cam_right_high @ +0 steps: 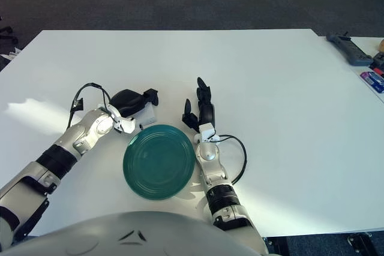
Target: Put the charger into the plate.
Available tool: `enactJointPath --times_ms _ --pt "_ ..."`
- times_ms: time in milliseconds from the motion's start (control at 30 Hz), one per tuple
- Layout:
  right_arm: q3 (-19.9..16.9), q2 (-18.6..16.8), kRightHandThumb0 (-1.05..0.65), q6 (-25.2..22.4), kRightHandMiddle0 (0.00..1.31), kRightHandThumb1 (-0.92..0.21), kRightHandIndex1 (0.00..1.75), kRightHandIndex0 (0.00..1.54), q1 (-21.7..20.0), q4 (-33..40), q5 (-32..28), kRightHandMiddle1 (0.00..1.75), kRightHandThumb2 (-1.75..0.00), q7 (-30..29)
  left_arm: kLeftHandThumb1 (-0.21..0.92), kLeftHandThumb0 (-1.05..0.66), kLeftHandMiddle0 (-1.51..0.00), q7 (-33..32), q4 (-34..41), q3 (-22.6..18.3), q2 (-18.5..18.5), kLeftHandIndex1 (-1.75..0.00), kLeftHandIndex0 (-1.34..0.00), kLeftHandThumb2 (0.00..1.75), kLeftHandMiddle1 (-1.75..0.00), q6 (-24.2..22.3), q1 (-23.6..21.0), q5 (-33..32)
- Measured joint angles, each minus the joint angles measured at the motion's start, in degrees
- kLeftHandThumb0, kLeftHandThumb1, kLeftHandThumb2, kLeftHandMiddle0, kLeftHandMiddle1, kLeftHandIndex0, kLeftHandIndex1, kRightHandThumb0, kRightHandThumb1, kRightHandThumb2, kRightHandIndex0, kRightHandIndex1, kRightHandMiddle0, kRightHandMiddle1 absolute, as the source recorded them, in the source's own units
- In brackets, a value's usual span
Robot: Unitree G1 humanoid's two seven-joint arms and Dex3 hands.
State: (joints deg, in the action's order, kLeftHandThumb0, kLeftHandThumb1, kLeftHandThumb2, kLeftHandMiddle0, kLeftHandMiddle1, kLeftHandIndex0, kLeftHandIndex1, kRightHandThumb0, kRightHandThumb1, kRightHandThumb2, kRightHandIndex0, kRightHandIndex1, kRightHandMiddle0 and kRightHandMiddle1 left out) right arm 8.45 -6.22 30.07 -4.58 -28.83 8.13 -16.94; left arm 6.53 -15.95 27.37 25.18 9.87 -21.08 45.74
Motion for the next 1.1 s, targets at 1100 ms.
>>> enactJointPath --times_ms 1100 --pt "-0.03 0.02 -0.94 0.23 0.00 -0.92 0.01 0.14 -0.15 -0.28 -0.27 0.36 -0.87 -1.21 -0.03 0.00 -0.84 1.18 10.00 -1.74 0.54 -1.75 -0.67 1.70 -1.72 -1.59 -0.21 2.05"
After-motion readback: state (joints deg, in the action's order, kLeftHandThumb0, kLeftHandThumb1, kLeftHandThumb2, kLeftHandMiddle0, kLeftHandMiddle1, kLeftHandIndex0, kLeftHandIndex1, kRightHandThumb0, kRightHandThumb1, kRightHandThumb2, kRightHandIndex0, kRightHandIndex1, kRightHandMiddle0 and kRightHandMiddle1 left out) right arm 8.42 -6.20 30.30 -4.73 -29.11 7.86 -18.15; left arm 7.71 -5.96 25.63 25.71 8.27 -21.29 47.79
